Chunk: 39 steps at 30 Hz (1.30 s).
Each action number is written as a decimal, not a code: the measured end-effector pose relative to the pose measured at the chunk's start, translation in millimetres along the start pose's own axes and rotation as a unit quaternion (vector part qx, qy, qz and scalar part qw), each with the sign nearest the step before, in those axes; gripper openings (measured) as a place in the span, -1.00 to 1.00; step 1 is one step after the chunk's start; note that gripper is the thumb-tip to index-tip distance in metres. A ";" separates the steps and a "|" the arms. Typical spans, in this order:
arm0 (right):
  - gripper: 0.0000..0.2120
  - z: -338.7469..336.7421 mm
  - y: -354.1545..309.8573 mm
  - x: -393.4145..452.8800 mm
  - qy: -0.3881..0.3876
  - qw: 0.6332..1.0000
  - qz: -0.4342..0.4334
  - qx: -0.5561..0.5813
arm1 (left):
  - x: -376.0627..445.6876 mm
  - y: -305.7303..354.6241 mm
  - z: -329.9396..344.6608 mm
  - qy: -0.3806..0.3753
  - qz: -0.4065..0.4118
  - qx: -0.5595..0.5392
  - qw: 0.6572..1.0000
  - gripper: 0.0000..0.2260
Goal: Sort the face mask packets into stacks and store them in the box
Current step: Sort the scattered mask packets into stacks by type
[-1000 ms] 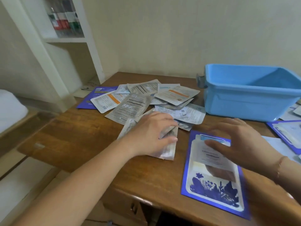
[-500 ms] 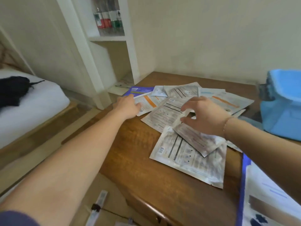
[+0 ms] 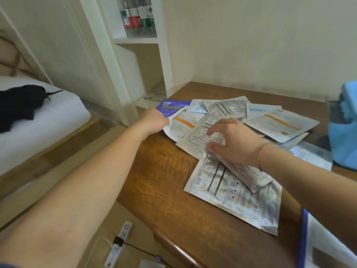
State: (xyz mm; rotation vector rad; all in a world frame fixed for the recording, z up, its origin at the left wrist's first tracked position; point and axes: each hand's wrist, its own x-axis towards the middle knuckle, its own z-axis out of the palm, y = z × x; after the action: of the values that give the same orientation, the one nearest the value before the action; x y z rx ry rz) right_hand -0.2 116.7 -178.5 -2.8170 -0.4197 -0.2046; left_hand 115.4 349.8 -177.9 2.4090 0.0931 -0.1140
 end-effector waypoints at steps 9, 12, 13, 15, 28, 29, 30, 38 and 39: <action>-0.38 12.4 -65.3 3.1 -0.026 0.990 -0.041 -0.133 | -74.8 -11.1 -11.4 -0.222 -0.070 -0.268 0.935 -0.75; -0.58 21.5 -77.5 6.4 0.007 0.985 -0.047 -0.164 | -80.7 -15.7 -14.3 -0.236 -0.060 -0.307 0.920 -0.73; -0.66 23.4 -81.3 7.2 0.021 0.984 -0.051 -0.172 | -82.8 -16.5 -15.4 -0.242 -0.054 -0.323 0.914 -0.73; -0.79 26.0 -88.1 7.6 0.052 0.982 -0.052 -0.175 | -85.0 -19.6 -16.7 -0.257 -0.031 -0.361 0.896 -0.73; -0.78 10.7 -51.6 -17.3 0.027 0.687 0.181 0.703 | -101.3 4.6 0.8 -0.097 0.044 -0.535 0.838 -0.88; -0.77 6.2 -44.8 -23.1 0.030 0.690 0.183 0.700 | -102.9 6.3 0.7 -0.091 0.056 -0.522 0.846 -0.90; -0.76 -0.6 -37.2 -29.2 0.041 0.695 0.187 0.693 | -105.7 8.5 1.1 -0.093 0.065 -0.505 0.856 -0.90; -0.76 -76.3 18.1 -109.5 0.092 0.847 0.168 0.495 | -152.3 73.5 41.7 -0.262 0.163 -0.393 0.866 -0.70; -0.73 -83.5 26.0 -126.6 0.101 0.850 0.182 0.484 | -159.4 85.0 51.9 -0.282 0.174 -0.387 0.861 -0.69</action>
State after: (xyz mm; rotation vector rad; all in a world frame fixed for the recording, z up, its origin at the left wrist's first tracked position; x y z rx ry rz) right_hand -120.3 34.4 -128.7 -1.7932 0.0785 -0.1438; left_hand -37.5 246.3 -143.0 1.4770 -0.4795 -0.5038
